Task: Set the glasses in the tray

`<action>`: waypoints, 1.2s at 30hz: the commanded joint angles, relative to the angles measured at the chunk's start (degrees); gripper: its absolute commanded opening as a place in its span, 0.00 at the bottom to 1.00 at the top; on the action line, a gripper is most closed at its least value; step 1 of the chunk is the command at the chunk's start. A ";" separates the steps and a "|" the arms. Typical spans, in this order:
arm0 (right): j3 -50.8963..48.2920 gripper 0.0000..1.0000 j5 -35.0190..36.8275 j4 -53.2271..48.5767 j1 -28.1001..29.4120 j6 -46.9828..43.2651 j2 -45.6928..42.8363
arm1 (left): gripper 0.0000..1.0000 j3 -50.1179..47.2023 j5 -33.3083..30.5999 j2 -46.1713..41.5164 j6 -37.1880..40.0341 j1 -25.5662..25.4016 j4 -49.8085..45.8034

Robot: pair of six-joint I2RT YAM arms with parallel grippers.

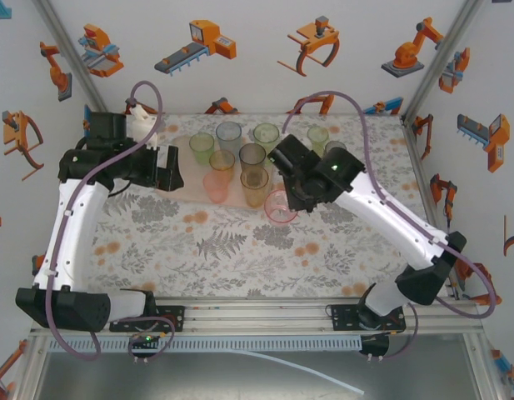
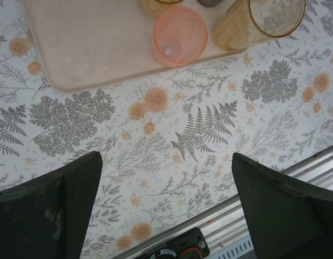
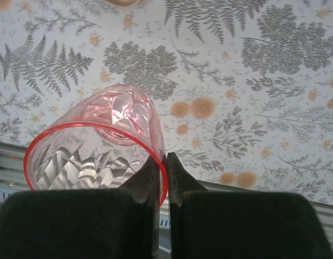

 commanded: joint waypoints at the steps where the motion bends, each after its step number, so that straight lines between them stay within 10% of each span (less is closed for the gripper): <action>1: 3.46 0.00 1.63 0.48 4.16 3.92 4.77 | 0.97 -1.02 1.49 -2.30 -0.90 1.18 -0.19; 29: 18.33 0.00 -4.80 13.38 11.10 3.15 36.46 | 0.98 -8.36 9.45 -10.35 -0.54 7.20 -3.21; 36: 18.54 0.02 -4.15 15.00 11.01 3.08 39.43 | 0.99 -8.88 -2.03 -8.85 -2.63 7.23 -5.13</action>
